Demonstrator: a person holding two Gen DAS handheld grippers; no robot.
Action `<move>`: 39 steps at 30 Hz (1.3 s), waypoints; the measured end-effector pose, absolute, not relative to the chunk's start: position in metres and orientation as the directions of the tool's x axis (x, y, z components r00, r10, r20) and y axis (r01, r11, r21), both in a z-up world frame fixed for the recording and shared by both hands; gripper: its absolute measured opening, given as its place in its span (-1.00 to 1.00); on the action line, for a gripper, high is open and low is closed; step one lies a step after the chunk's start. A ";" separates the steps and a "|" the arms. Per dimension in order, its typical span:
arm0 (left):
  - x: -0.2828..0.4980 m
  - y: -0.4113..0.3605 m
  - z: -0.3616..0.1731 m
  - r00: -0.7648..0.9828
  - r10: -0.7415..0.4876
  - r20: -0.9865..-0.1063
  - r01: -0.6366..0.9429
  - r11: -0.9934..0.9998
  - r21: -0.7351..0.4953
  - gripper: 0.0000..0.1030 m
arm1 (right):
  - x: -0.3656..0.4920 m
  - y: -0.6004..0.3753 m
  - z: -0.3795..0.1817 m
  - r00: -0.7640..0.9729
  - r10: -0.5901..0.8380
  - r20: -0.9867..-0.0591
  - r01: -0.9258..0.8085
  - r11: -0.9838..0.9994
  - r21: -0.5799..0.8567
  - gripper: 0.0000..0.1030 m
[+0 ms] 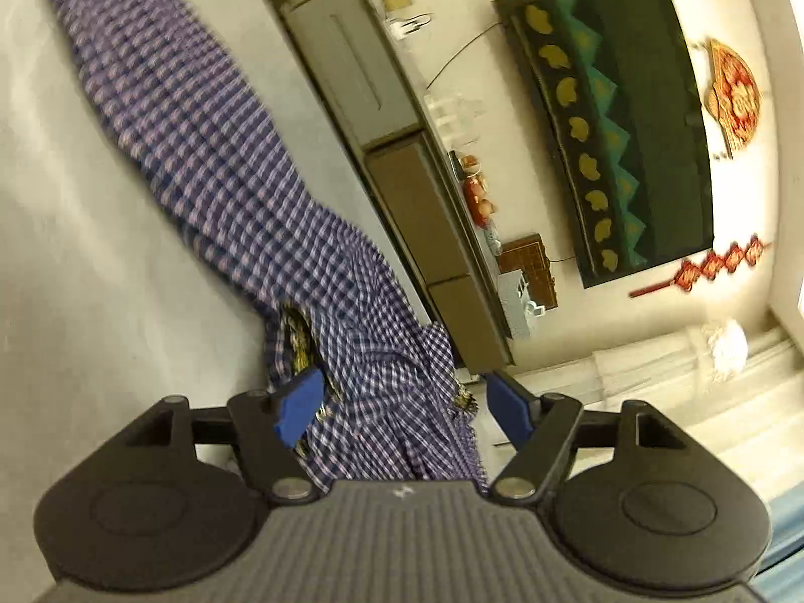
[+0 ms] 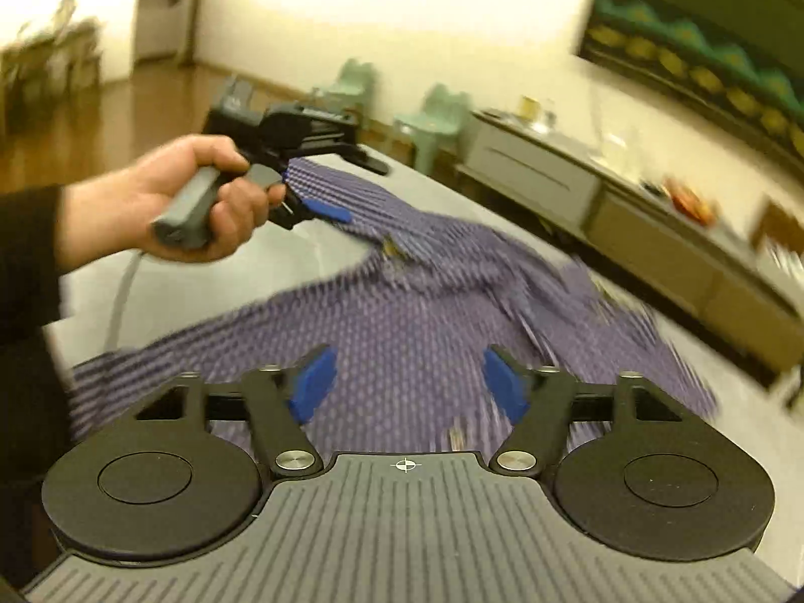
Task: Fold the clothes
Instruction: 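Grasp the collar with the left gripper and lift it off the table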
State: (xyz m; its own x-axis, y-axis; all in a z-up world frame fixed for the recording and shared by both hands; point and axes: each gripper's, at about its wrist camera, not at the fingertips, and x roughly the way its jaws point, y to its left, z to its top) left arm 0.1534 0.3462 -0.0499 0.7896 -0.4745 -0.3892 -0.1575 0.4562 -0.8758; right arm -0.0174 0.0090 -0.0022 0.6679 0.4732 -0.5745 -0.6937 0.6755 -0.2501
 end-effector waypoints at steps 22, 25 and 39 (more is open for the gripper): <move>0.172 0.332 -0.093 0.722 -0.602 -0.342 -0.151 0.345 -0.927 0.67 | 0.093 0.167 -0.103 0.828 0.341 -0.445 -0.560 0.538 -0.631 -0.98; 0.177 0.319 -0.094 0.725 -0.615 -0.310 -0.118 0.332 -0.936 0.70 | 0.079 0.156 -0.089 0.808 0.383 -0.447 -0.588 0.569 -0.575 -0.98; 0.227 0.303 -0.019 0.769 -0.616 -0.171 0.170 0.455 -0.874 -0.89 | 0.091 -0.064 -0.062 0.779 0.295 -0.553 -0.471 0.858 -0.206 0.18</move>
